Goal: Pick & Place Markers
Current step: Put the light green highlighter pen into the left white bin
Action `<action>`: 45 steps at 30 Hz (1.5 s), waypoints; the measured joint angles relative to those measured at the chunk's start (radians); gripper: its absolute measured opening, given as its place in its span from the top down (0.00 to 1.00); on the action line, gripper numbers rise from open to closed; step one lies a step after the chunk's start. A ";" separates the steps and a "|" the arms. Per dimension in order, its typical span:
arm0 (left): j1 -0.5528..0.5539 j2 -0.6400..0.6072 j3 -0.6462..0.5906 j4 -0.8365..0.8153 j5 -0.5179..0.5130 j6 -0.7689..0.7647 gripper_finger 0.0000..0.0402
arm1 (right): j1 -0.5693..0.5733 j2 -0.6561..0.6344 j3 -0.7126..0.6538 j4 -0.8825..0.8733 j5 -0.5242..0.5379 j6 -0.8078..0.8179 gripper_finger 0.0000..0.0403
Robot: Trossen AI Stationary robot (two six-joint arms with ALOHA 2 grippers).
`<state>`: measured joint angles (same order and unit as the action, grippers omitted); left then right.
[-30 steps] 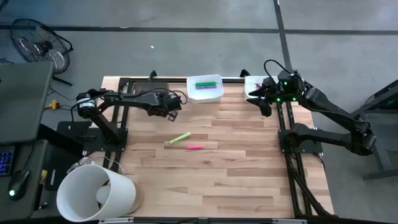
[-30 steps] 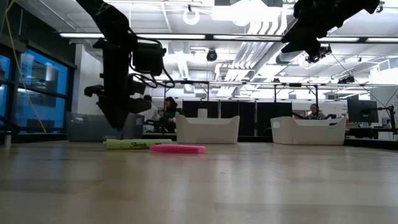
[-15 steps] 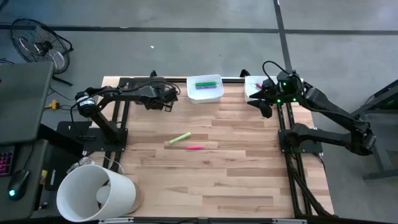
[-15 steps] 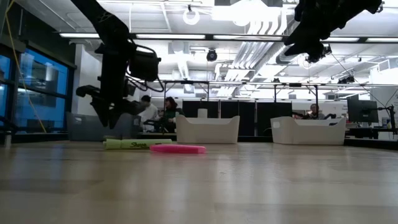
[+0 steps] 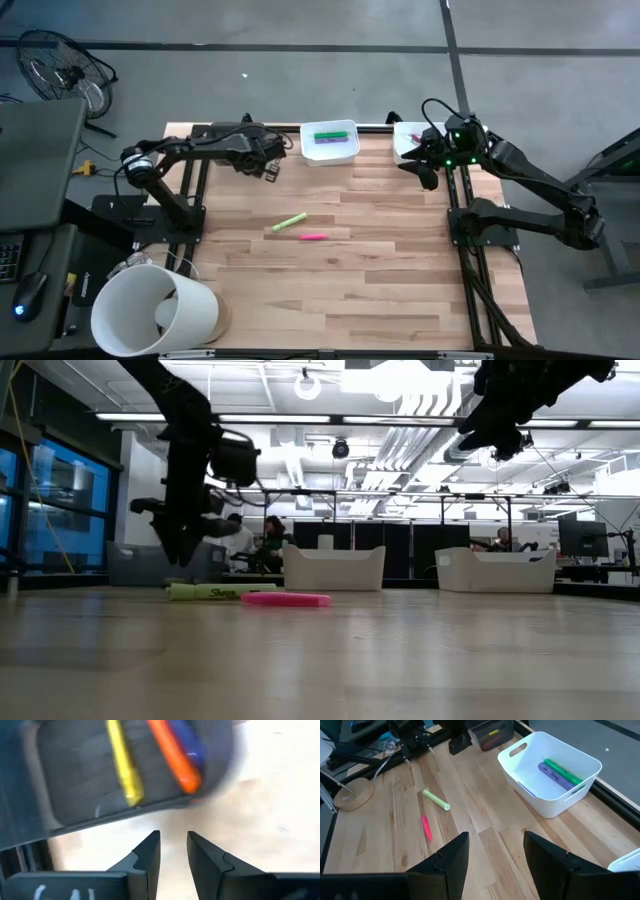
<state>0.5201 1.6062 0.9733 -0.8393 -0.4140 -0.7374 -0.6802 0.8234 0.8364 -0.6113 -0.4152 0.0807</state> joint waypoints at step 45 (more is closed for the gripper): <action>-0.455 0.000 0.165 0.109 0.439 0.283 0.53 | 0.000 0.000 0.000 0.002 -0.007 0.008 0.56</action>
<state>0.0650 1.6058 1.1385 -0.7307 0.0248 -0.4543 -0.6800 0.8230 0.8364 -0.6098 -0.4221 0.0887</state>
